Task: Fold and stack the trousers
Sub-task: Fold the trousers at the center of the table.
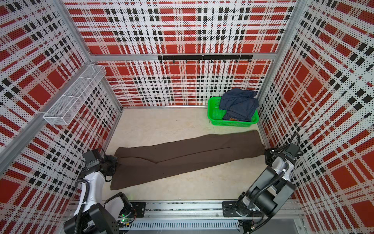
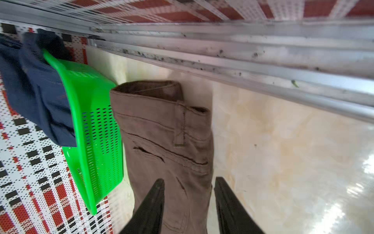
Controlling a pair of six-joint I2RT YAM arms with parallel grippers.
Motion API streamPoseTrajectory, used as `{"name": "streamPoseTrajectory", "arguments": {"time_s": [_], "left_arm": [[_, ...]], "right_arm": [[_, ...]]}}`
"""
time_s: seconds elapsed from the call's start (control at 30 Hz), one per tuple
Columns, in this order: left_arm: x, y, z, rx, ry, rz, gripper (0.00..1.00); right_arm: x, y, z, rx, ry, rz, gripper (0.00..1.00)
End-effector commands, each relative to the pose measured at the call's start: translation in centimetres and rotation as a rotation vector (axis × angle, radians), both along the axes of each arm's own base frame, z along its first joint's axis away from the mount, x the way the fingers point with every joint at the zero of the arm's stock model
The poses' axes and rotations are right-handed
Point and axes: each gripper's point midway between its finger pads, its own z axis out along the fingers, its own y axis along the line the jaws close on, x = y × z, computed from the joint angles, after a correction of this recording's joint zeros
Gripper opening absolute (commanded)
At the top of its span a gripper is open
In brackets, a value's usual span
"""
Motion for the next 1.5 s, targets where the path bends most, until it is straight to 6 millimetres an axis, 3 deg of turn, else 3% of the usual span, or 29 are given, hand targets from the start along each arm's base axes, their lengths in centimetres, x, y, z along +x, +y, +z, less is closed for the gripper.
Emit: {"name": "streamPoseTrajectory", "arguments": {"time_s": [0.0, 0.3, 0.6, 0.87, 0.93, 1.07, 1.13, 1.2, 1.37, 1.47], "left_arm": [[0.9, 0.6, 1.2, 0.028, -0.031, 0.004, 0.00], [1.1, 0.7, 1.7, 0.035, -0.041, 0.010, 0.00], [1.5, 0.8, 2.4, 0.042, -0.055, 0.007, 0.00], [1.4, 0.8, 2.3, 0.041, -0.048, 0.011, 0.00], [1.4, 0.8, 2.3, 0.040, -0.048, 0.010, 0.00], [1.5, 0.8, 2.3, 0.040, -0.047, 0.010, 0.00], [1.6, 0.9, 2.4, 0.040, -0.049, 0.011, 0.00], [1.7, 1.0, 2.5, 0.041, -0.050, 0.011, 0.00], [3.0, 1.5, 3.8, 0.047, -0.083, 0.010, 0.00], [4.5, 2.0, 5.2, 0.049, -0.121, 0.009, 0.00]], "right_arm": [[1.0, -0.9, -0.8, 0.007, -0.032, -0.036, 0.42], [2.2, -1.9, -3.8, 0.040, -0.014, -0.056, 0.38], [5.1, -1.3, -4.6, 0.050, -0.043, -0.021, 0.37], [5.7, -1.3, -4.9, 0.049, -0.054, -0.015, 0.44], [5.9, -1.3, -5.4, 0.059, -0.052, -0.013, 0.37], [6.3, -0.9, -6.0, 0.095, -0.078, -0.003, 0.07], [6.5, -0.9, -5.1, 0.079, -0.097, 0.001, 0.00], [7.1, -1.0, -3.2, 0.056, -0.129, 0.009, 0.00], [9.8, -1.8, 4.2, -0.001, -0.237, 0.029, 0.00], [11.4, -2.5, 7.5, -0.018, -0.284, 0.030, 0.00]]}}
